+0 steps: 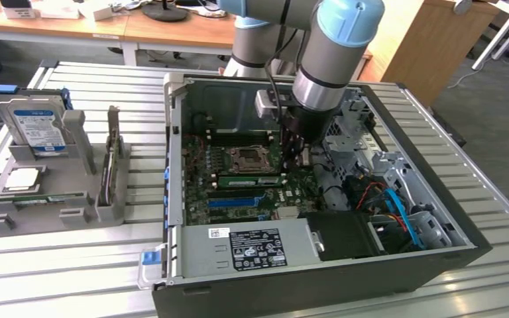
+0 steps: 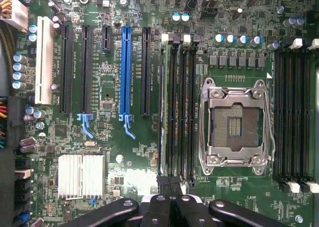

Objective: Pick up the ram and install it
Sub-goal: 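Press down the ram until it locks into place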

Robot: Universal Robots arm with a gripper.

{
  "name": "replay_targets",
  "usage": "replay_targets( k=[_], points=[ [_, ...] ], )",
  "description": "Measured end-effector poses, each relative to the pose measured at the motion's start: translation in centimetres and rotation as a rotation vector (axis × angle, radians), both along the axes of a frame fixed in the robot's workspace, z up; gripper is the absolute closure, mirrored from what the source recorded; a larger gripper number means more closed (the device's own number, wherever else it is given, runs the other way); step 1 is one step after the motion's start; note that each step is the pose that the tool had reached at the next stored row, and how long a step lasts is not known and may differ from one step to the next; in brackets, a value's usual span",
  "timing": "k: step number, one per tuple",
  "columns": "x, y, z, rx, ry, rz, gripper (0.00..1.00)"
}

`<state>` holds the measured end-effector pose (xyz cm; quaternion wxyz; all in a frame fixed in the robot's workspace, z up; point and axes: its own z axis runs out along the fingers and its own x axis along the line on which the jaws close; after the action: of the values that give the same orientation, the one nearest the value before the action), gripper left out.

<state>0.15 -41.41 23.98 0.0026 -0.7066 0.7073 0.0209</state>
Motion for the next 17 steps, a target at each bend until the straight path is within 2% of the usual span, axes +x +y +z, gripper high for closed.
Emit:
replay_targets(
  k=[17],
  points=[
    [-4.3,0.00,-0.05,0.0000,0.0000,0.000,0.89]
  ],
)
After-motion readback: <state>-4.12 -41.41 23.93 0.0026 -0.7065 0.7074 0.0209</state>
